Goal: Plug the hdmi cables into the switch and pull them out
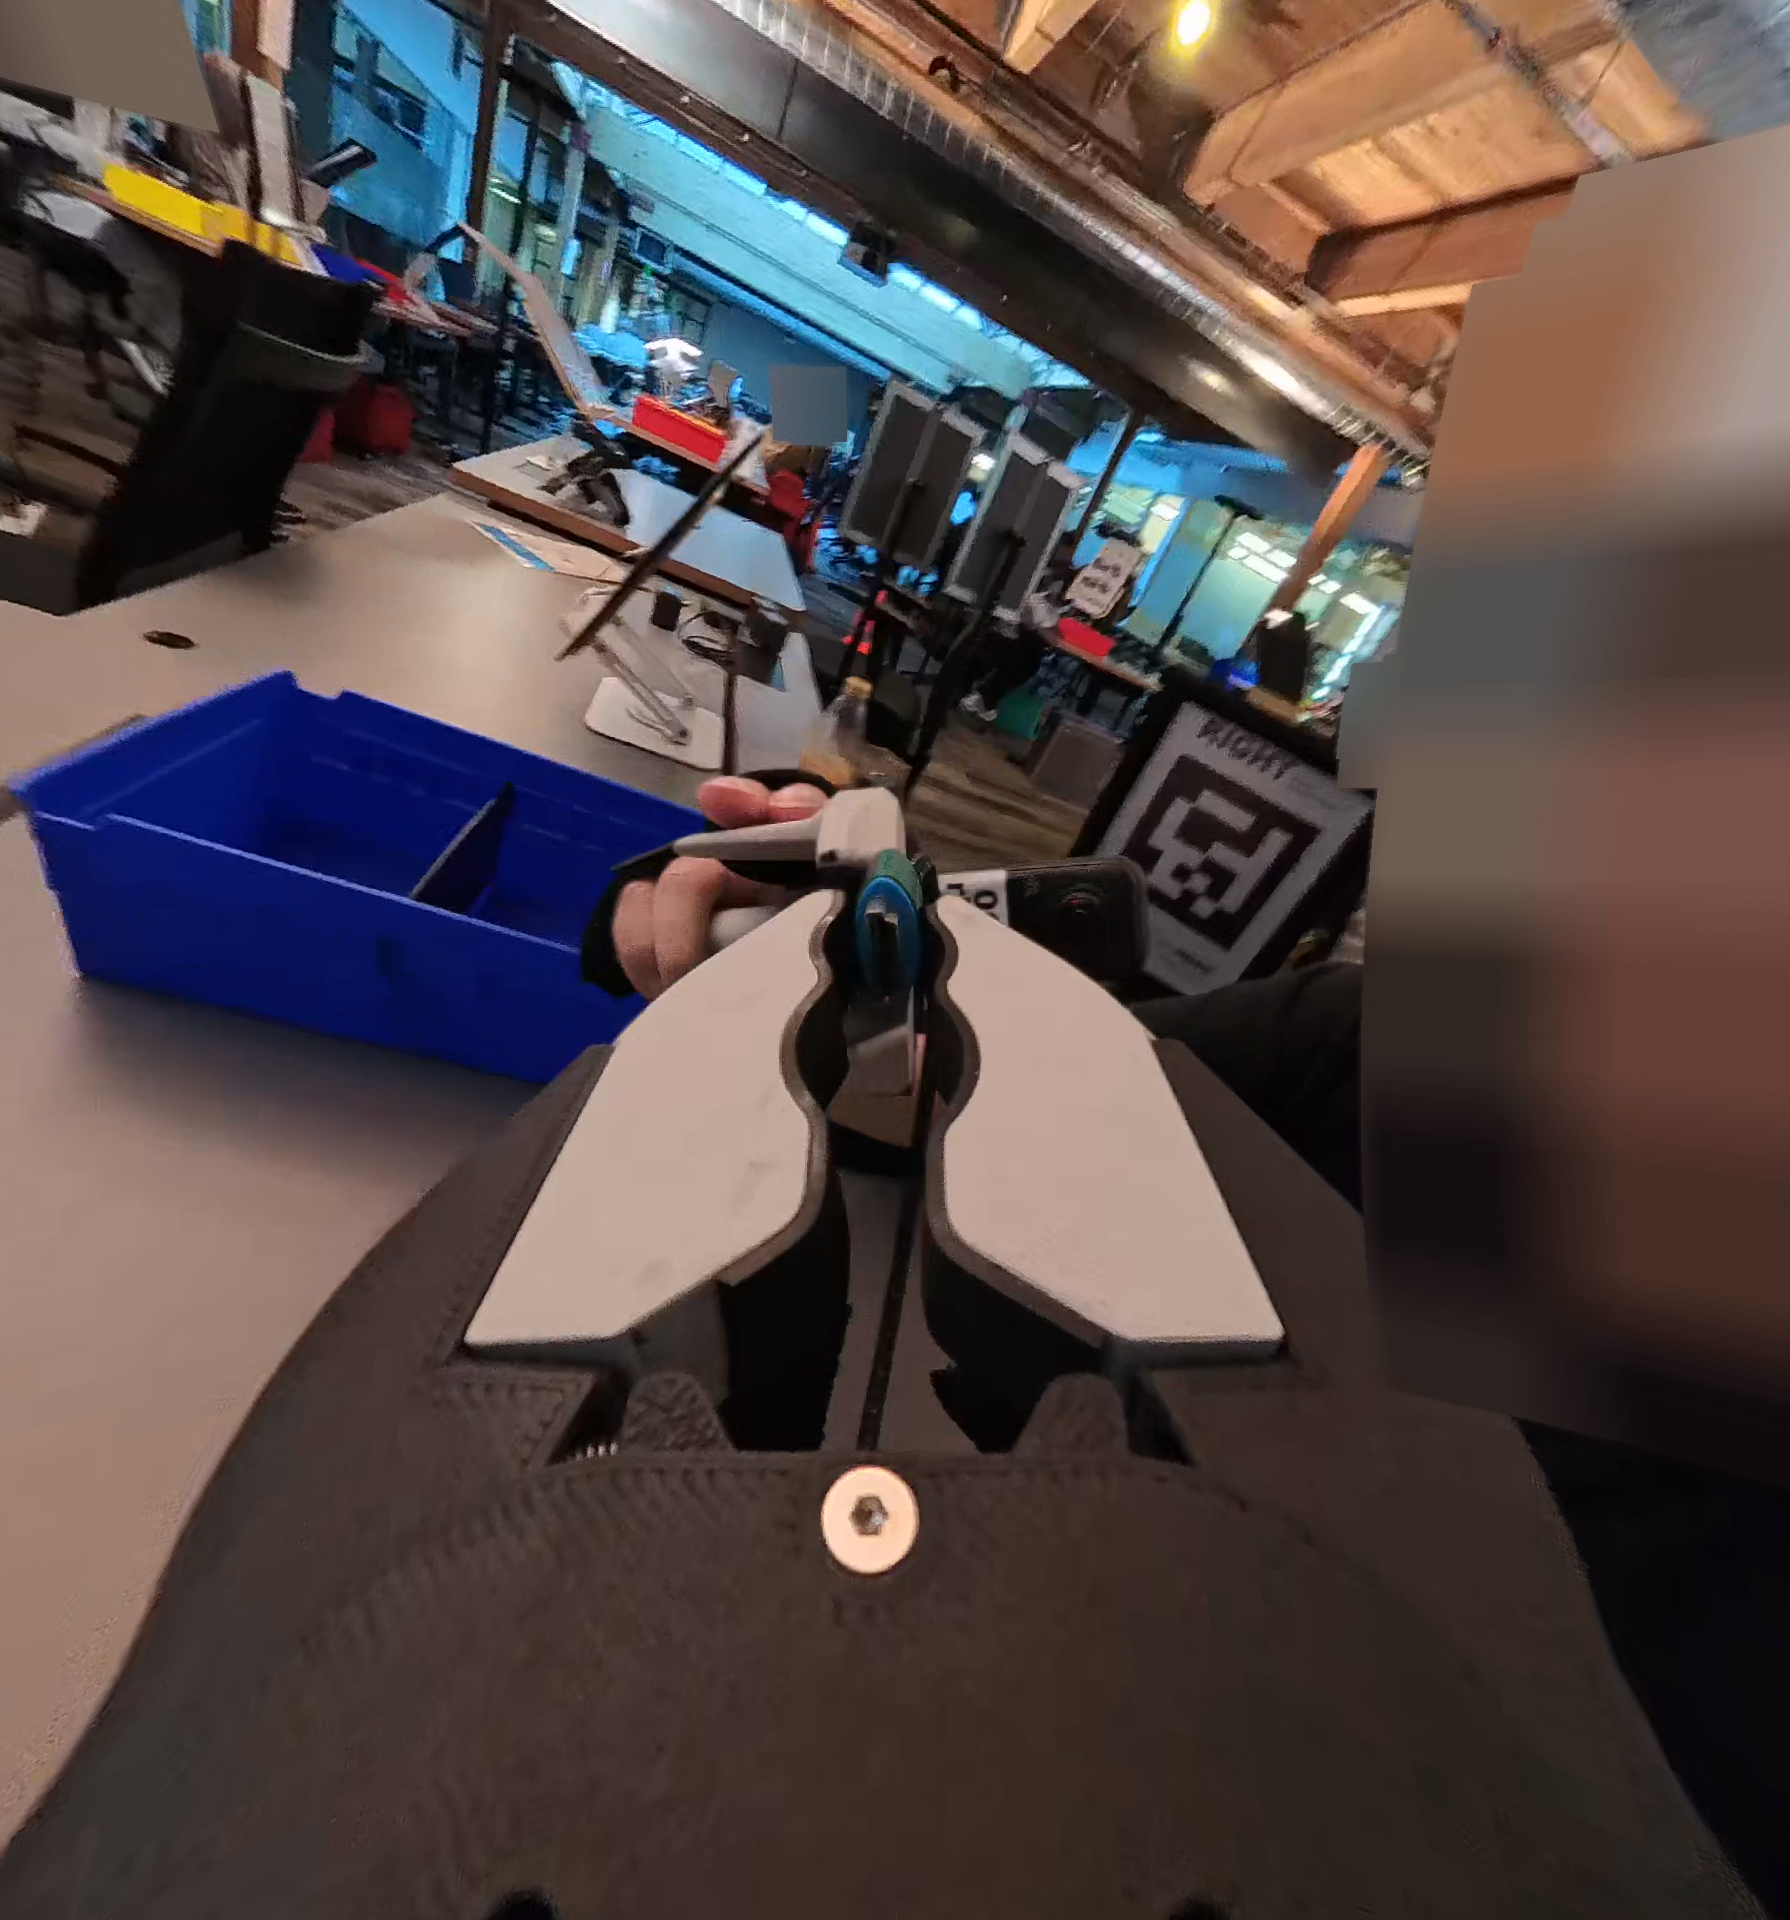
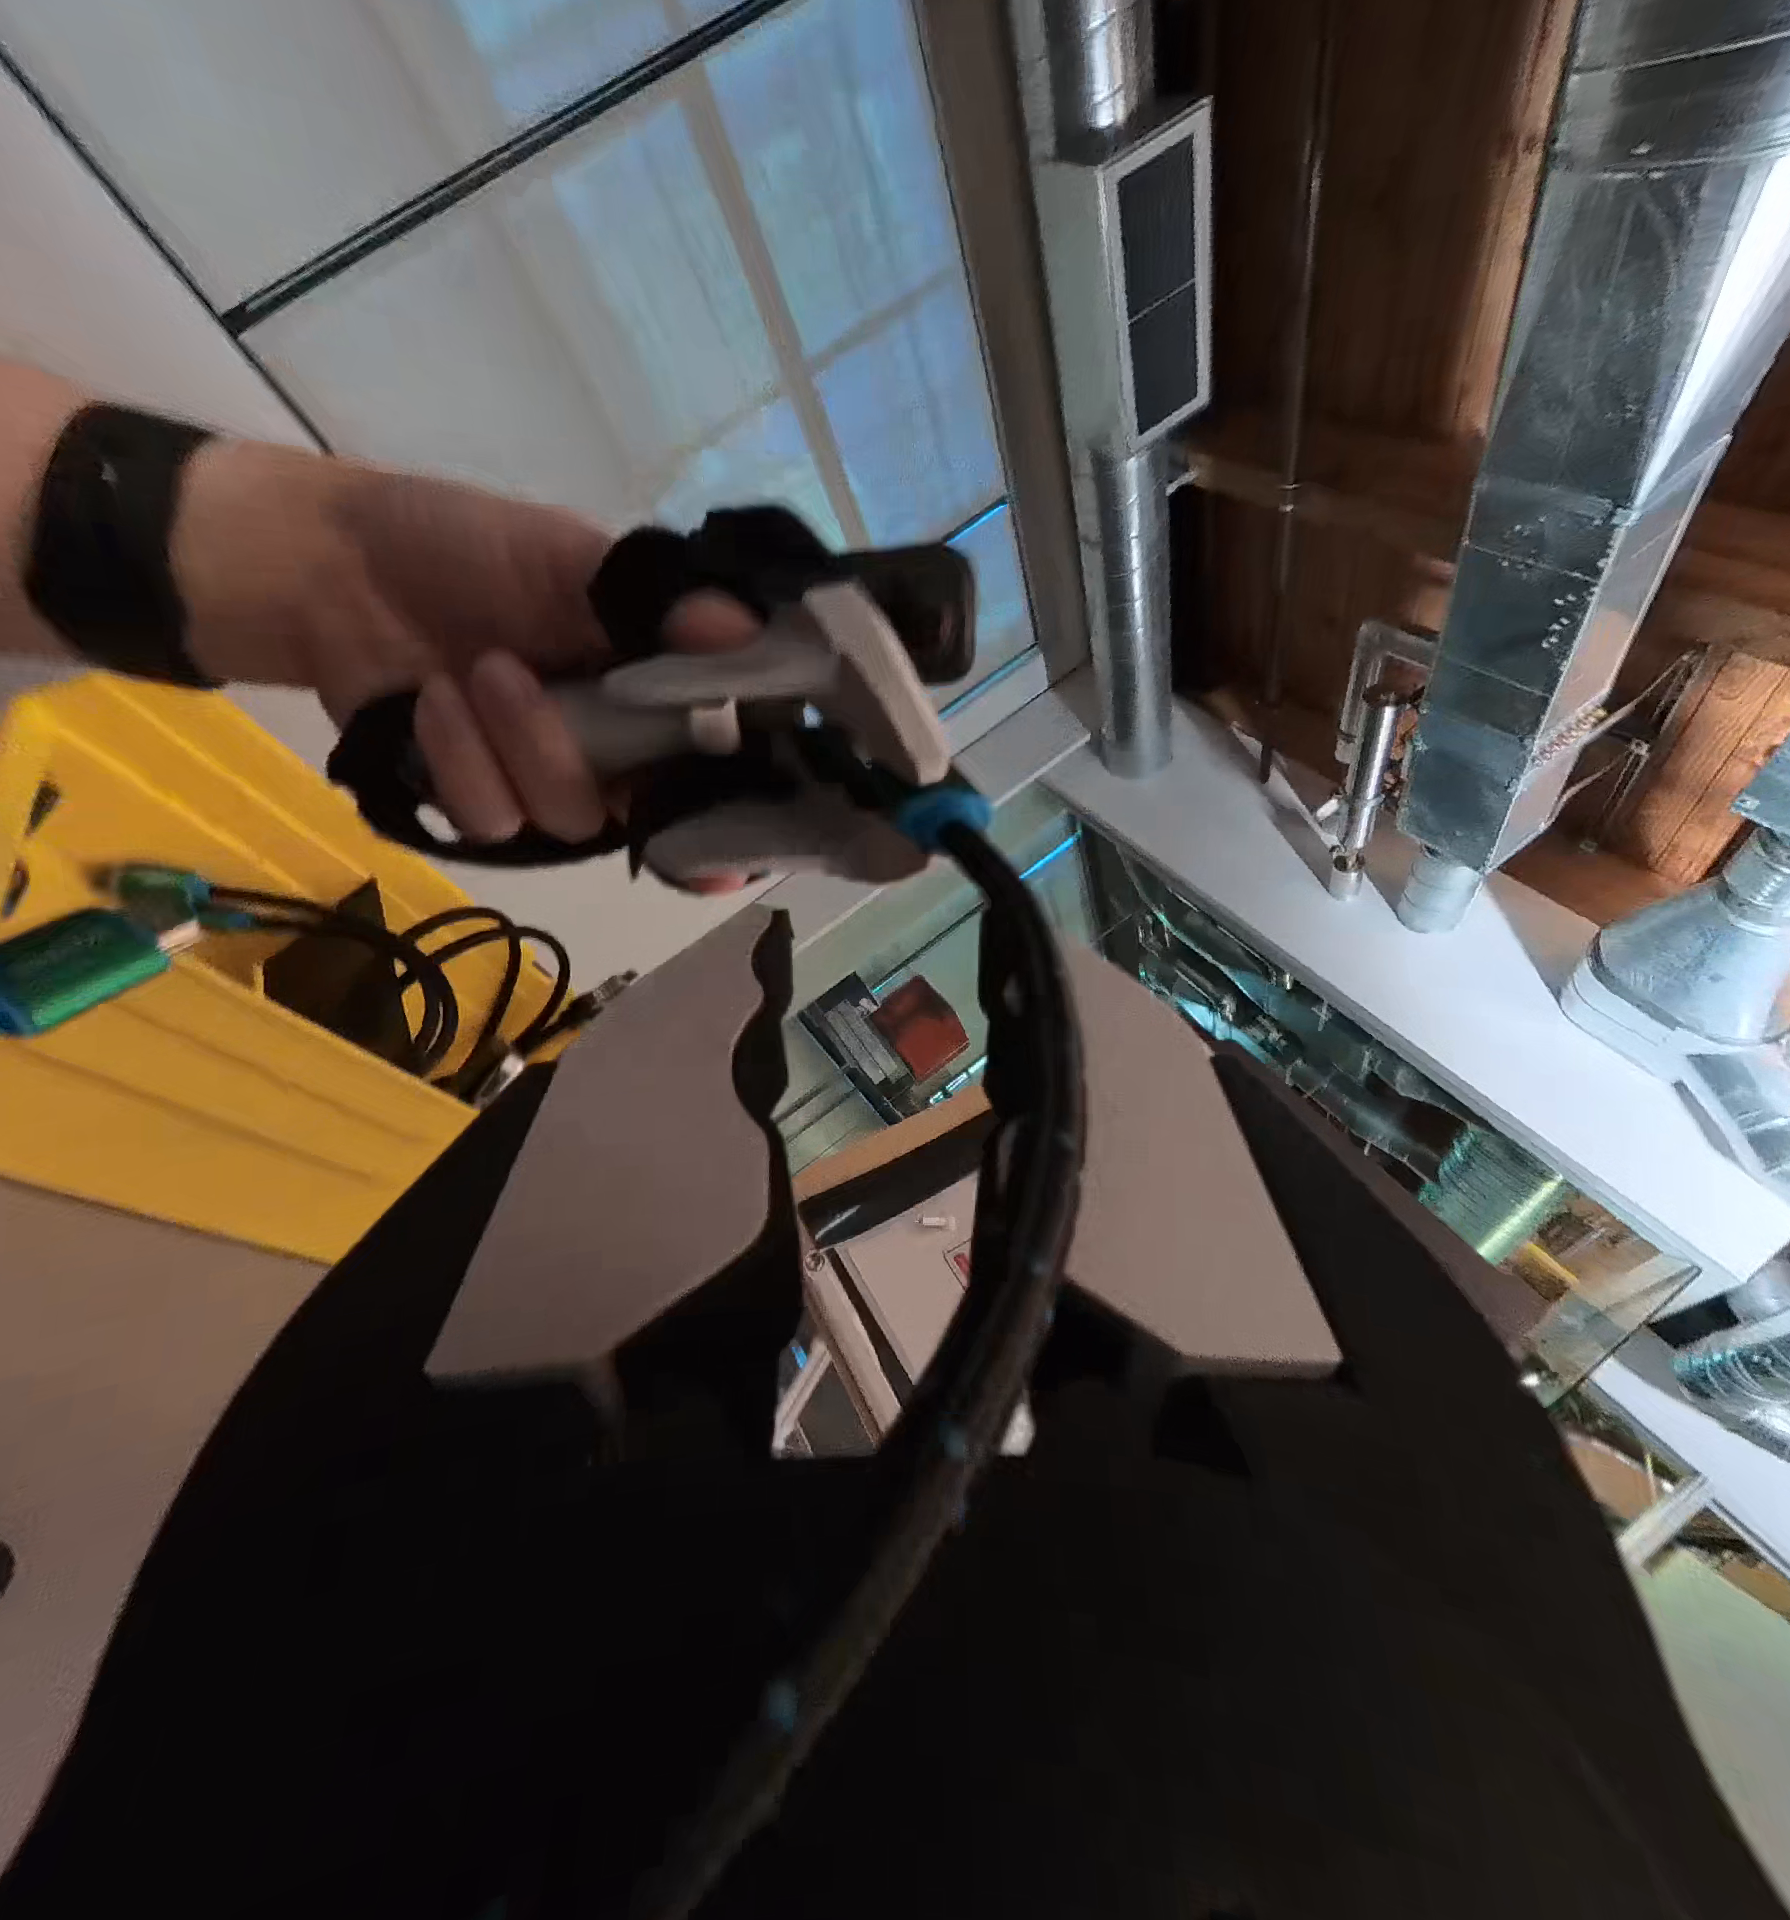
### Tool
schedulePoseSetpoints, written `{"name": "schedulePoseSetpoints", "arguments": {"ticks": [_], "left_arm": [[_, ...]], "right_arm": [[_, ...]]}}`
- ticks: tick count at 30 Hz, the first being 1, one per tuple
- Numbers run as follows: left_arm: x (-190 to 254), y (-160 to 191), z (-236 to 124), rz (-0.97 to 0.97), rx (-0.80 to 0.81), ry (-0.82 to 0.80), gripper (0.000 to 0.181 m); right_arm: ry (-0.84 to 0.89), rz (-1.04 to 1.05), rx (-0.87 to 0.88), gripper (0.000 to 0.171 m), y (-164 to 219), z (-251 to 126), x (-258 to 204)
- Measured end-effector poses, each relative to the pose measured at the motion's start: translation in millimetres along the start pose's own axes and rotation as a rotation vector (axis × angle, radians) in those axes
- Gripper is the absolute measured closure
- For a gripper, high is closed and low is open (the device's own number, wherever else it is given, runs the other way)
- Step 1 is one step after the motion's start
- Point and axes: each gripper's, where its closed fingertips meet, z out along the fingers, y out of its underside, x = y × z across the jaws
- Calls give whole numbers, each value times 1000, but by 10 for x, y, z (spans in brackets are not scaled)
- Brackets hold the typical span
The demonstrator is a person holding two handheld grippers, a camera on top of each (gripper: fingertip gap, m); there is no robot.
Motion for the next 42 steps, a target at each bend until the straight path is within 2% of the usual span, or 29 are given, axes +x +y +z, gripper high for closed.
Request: {"name": "schedulePoseSetpoints", "arguments": {"ticks": [1,4,9,26,29,31,33,35,38,42], "left_arm": [[0,-1,-6,-32,6,23,171],[-50,13,-19,-83,5,23,171],[-86,59,-17,-122,-20,6,171],[-221,165,7,-133,-74,-56,170],[-290,201,4,-129,-92,-95,165],[-361,200,-7,-83,-108,-164,160],[-477,175,-80,16,-132,-317,130],[-570,174,-207,132,-185,-501,120],[-518,347,-275,220,-299,-644,116],[-502,963,-369,123,-384,-834,115]], "right_arm": [[13,18,-14,138,-17,10,28],[55,29,-46,141,-26,14,142],[-49,23,-74,155,11,1,92],[-128,102,-109,163,100,-3,13],[-175,142,-149,164,163,-13,-18],[-188,133,-166,163,188,-26,-8],[-174,129,-171,163,195,-60,89],[-153,139,-190,163,211,-123,269],[-137,151,-221,163,208,-283,569],[-123,171,-281,163,253,-528,912]]}}
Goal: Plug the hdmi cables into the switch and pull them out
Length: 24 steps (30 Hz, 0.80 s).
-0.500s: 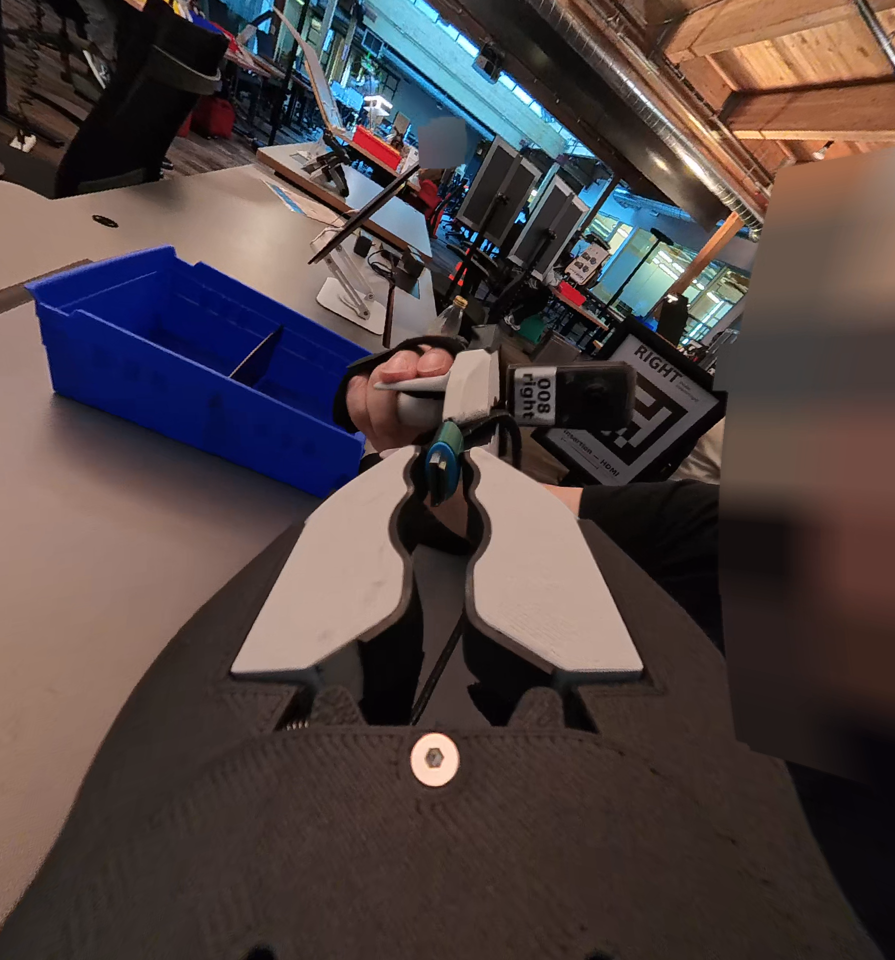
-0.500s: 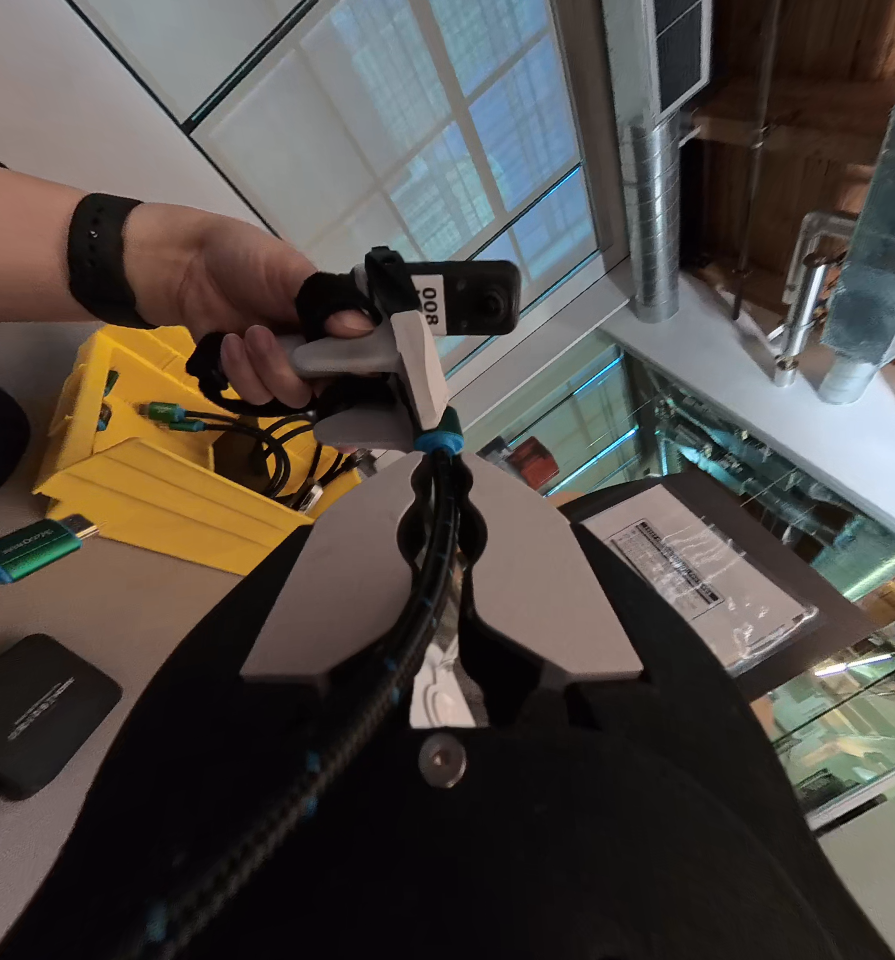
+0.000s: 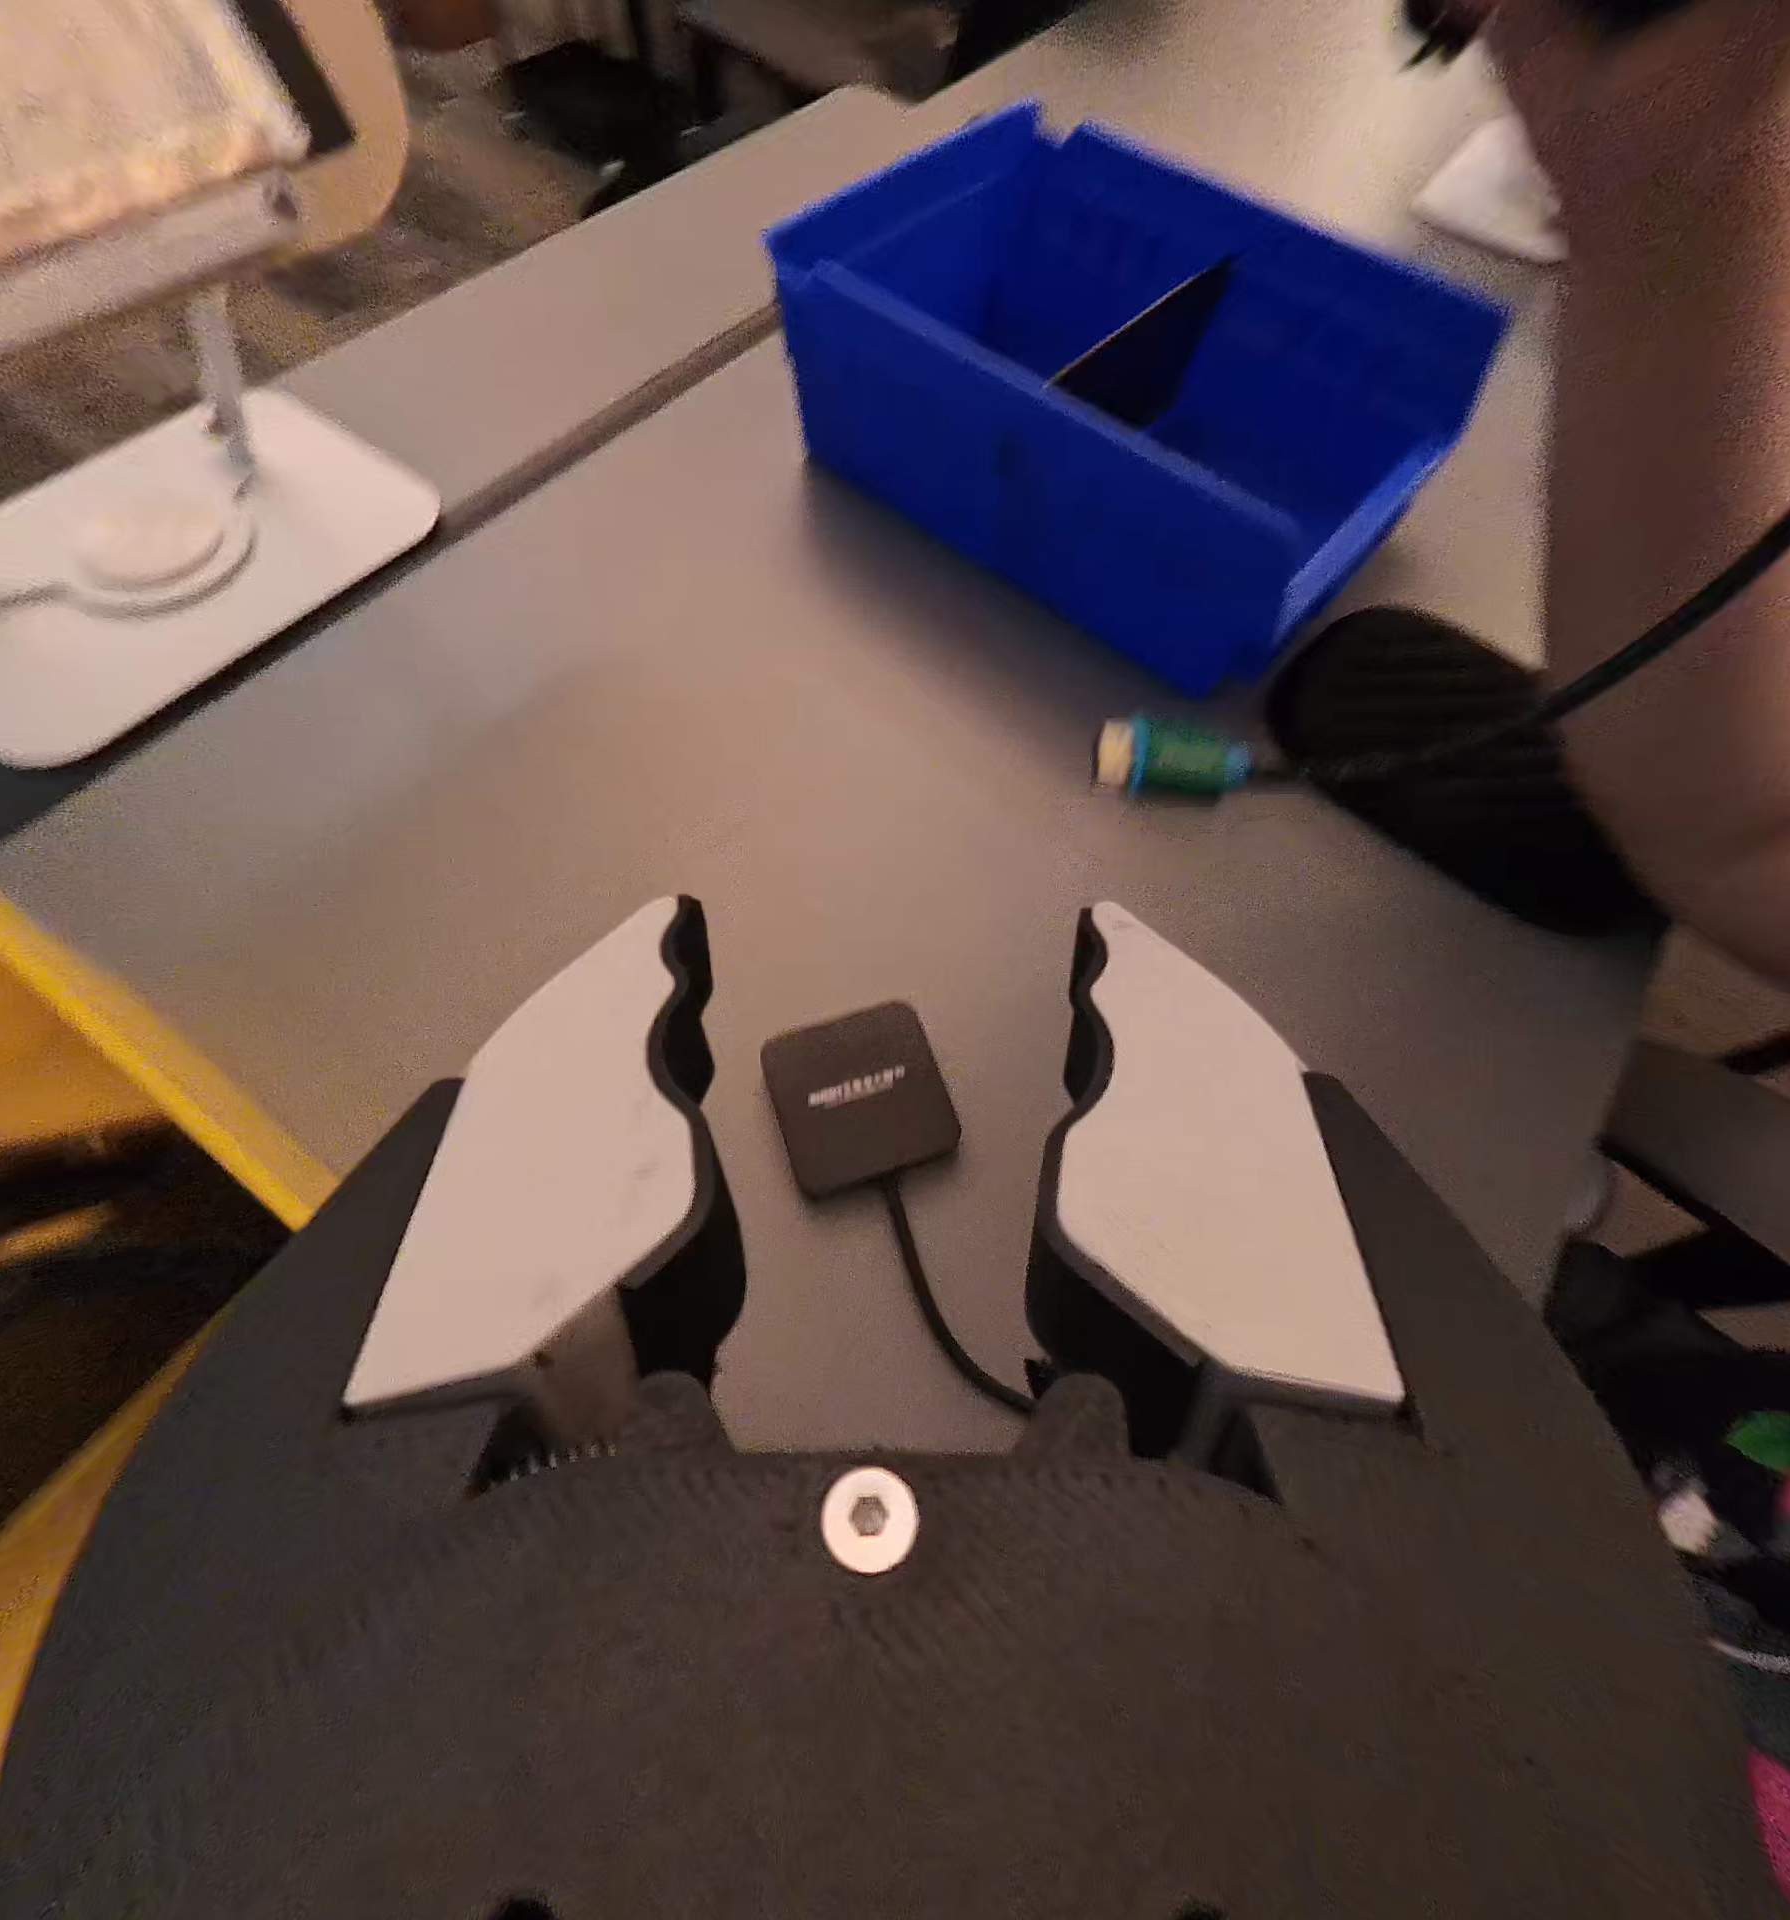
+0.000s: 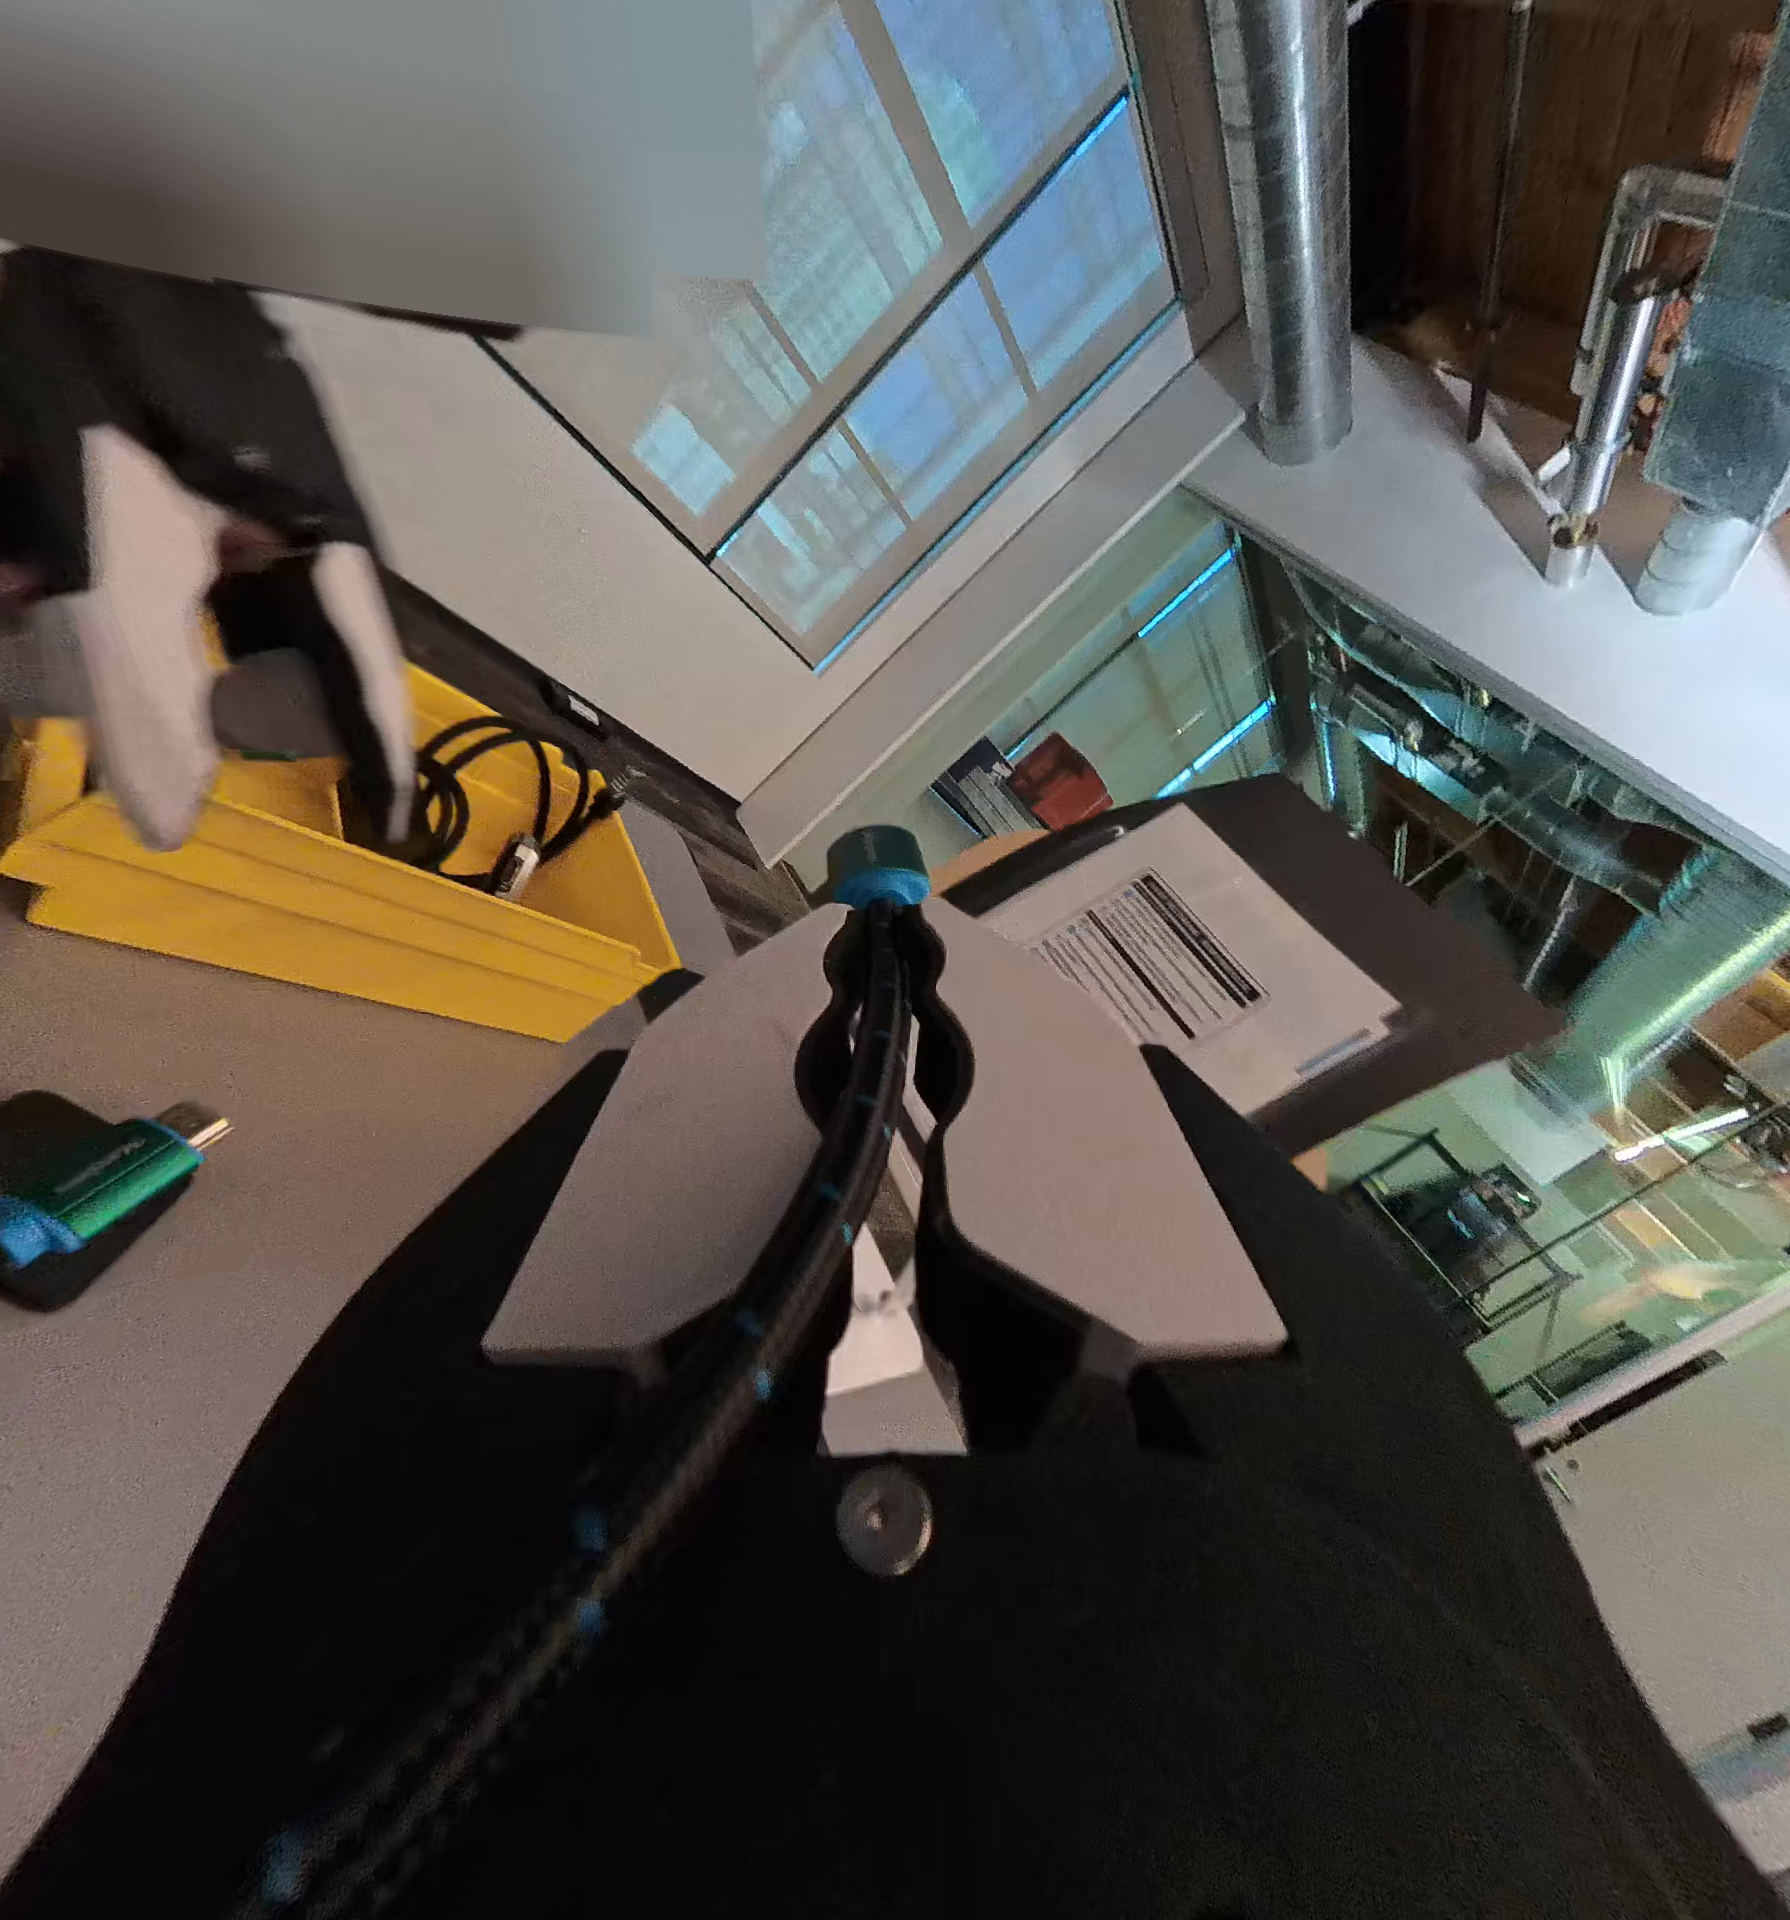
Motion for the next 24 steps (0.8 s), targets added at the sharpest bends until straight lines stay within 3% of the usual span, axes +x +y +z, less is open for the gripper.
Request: {"name": "schedulePoseSetpoints", "arguments": {"ticks": [5,8,13,17,24], "left_arm": [[139,765,348,-121,-35,-174,103],[90,1024,552,-140,-38,-274,99],[-128,1247,723,-73,-83,-462,98],[-100,1440,849,-155,-174,-445,92],[-126,1472,880,-202,-203,-482,100]], "right_arm": [[59,28,7,163,29,-248,253],[82,31,37,163,-26,-329,315],[87,40,99,164,-179,-406,328],[88,25,120,164,-257,-436,323],[85,29,153,164,-332,-470,323]]}}
